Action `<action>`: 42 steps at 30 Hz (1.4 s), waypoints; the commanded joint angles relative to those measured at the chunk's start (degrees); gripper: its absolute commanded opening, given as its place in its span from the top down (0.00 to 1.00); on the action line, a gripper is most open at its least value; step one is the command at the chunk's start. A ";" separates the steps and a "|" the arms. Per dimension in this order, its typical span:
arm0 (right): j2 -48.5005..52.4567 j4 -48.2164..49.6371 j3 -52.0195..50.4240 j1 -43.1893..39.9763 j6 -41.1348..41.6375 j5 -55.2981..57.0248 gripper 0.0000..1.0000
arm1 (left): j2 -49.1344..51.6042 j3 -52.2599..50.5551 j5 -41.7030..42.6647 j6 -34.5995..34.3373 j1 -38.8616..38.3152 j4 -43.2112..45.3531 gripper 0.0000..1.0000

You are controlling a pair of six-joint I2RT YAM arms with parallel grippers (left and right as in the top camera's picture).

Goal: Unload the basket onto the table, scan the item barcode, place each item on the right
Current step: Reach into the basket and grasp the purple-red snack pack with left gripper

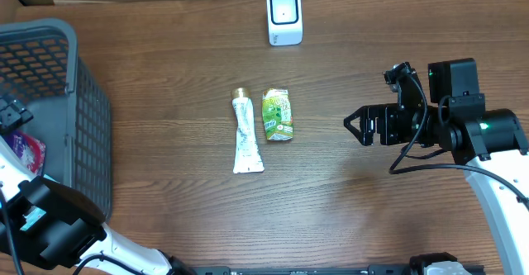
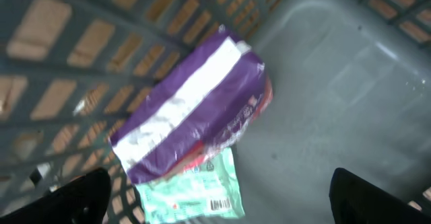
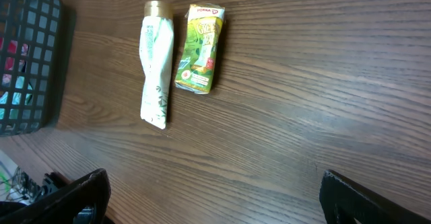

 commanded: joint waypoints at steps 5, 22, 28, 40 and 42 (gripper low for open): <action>-0.17 0.24 1.55 -0.37 -0.44 0.00 0.00 | 3.34 0.13 -0.74 8.59 0.15 1.99 0.02; -0.17 0.20 1.55 -0.37 -0.42 0.00 0.00 | 6.95 0.13 -1.25 13.79 0.48 6.86 0.09; -0.17 0.20 1.55 -0.37 -0.44 0.00 0.00 | 7.04 0.13 -1.22 14.62 0.94 7.56 0.09; -0.17 -0.48 1.55 -0.37 -0.42 1.07 0.00 | 10.47 0.09 -1.20 14.23 2.58 3.23 0.18; -0.17 -0.55 1.55 -0.37 -0.42 1.07 0.00 | 11.10 0.09 -1.20 13.92 2.80 3.26 0.18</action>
